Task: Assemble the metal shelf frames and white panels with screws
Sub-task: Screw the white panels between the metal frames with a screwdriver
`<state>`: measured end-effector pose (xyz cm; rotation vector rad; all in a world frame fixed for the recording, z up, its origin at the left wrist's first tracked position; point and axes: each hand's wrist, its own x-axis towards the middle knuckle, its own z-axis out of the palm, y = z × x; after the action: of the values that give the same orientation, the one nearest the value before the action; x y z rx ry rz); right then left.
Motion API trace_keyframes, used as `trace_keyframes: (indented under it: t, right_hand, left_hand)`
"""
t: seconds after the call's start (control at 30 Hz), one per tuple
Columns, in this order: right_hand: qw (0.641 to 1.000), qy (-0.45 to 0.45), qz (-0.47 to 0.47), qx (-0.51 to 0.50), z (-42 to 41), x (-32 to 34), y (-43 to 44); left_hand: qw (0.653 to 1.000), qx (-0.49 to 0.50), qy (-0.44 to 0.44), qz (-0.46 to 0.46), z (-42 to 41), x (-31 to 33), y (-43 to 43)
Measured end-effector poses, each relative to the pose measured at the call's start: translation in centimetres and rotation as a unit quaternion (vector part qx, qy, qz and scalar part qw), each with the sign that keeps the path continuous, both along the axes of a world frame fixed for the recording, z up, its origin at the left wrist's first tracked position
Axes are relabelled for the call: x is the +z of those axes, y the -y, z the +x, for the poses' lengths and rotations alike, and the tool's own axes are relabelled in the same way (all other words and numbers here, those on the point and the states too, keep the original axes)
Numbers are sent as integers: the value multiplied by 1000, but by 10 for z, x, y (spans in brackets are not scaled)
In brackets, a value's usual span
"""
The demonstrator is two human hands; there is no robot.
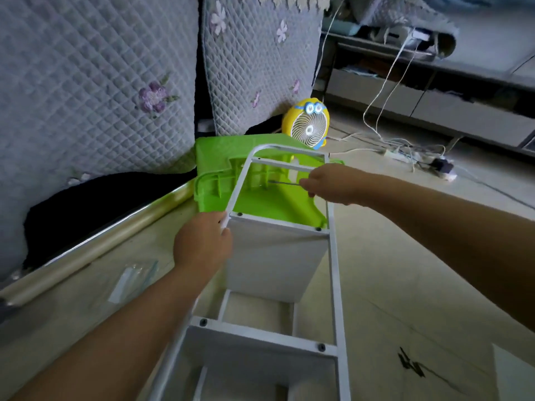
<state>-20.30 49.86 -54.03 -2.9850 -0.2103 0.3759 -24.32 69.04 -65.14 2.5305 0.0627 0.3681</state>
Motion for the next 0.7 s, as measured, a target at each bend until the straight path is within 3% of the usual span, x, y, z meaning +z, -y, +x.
trace_keyframes:
  t: [0.1,0.23,0.33,0.47,0.57,0.7]
  right_hand:
    - [984,133,106,-46,-18,-18,50]
    - [958,163,172,-161,-39,-72,108]
    - [952,134,166,-221,-49,-131,145]
    - [962,95,95,-237,-62,-209,184]
    - [964,75,18,-254,-73,-257,208]
    - [959,33,-20,-282,-87,-306,240]
  left_hand:
    - [995,-52,16,89,2,6,2]
    - [964,-137,57,220,6,7,18]
    - [949,-185,110,228,2,10,60]
    - [955,-223,68,185,-14,14,133]
    - [962,-149,-1,230,-19,9,168]
    - [944,-96,-37,313,-20,7,184]
